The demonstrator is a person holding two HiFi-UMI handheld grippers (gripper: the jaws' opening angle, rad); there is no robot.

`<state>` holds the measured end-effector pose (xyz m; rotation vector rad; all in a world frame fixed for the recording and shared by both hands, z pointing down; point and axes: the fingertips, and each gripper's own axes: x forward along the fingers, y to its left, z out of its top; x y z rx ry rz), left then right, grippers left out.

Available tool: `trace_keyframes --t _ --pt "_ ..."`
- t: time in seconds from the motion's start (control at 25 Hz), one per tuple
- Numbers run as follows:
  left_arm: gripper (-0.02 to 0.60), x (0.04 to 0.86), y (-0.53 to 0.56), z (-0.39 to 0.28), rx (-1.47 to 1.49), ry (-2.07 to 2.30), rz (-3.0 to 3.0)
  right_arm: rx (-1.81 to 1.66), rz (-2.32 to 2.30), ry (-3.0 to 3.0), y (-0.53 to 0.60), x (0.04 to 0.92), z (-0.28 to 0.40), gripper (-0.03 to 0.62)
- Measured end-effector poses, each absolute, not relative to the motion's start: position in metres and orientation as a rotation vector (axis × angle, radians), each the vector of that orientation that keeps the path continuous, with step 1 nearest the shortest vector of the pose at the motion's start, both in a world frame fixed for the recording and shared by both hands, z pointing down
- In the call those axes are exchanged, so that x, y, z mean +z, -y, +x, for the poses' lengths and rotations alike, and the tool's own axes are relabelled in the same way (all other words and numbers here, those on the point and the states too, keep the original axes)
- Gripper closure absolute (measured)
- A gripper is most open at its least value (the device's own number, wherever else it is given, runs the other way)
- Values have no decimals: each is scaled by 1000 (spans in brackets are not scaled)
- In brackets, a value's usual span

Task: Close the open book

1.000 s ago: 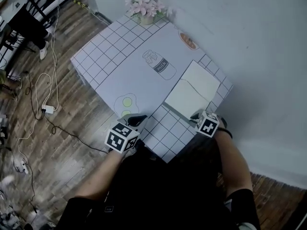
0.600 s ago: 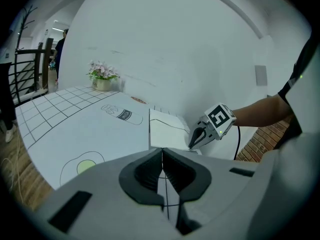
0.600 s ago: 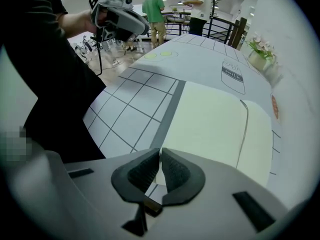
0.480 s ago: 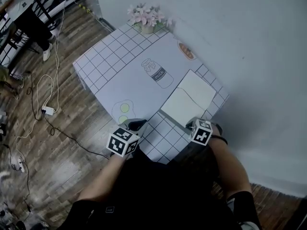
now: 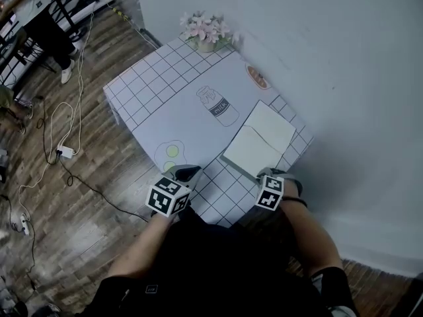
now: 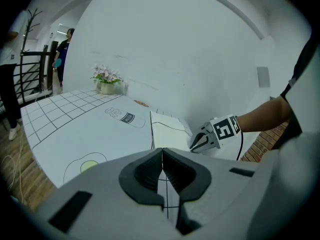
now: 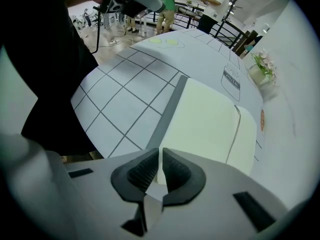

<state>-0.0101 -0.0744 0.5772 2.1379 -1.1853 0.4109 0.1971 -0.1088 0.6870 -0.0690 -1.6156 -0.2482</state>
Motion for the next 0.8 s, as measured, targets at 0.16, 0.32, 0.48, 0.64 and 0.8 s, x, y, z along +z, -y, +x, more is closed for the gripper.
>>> trace_keyframes --t 0.16,0.32,0.48,0.64,0.8 --pt "572 582 70 -12 410 1184 2128 -278 -38 1627 113 677 196 579" --pt "572 584 68 -12 405 1180 2129 -332 8 1627 126 666 198 580" --pt "572 581 69 -11 401 1180 2137 -340 32 1635 135 649 195 580" --pt "572 578 70 -10 404 1179 2145 -353 109 1663 156 629 196 580" --pt "572 579 71 -8 418 1178 2137 -349 230 1707 190 607 204 580"
